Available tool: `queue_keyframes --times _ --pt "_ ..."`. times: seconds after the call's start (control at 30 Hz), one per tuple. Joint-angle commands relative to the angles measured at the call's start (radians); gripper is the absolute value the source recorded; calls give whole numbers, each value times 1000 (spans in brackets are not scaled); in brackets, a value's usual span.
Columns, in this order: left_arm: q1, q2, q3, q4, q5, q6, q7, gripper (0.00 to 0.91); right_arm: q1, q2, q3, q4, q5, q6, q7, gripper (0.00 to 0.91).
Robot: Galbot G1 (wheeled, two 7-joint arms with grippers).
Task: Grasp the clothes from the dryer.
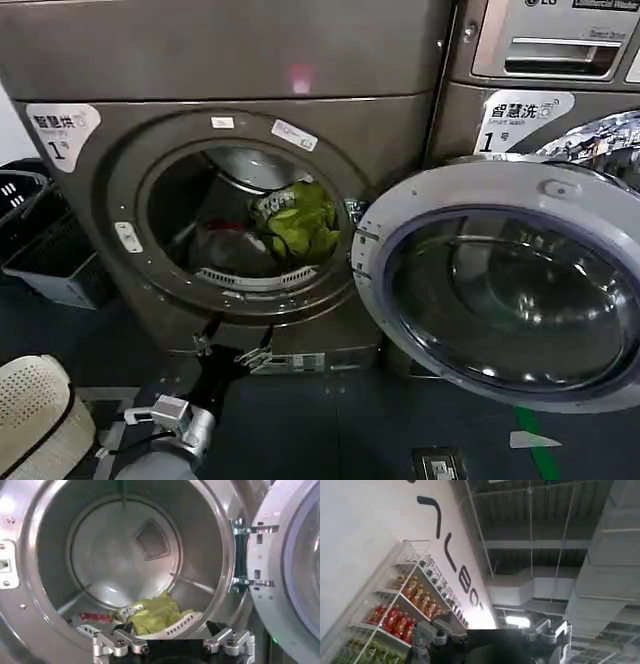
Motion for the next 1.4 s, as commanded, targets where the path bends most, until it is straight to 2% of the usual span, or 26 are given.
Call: queue_keyframes --times 0.03,1.4 --pt "-2 0 3 3 1 0 1 907 0 0 -1 0 -1 0 0 907" --pt "-3 9 -5 -19 4 11 -10 907 -13 1 12 20 17 5 -2 907"
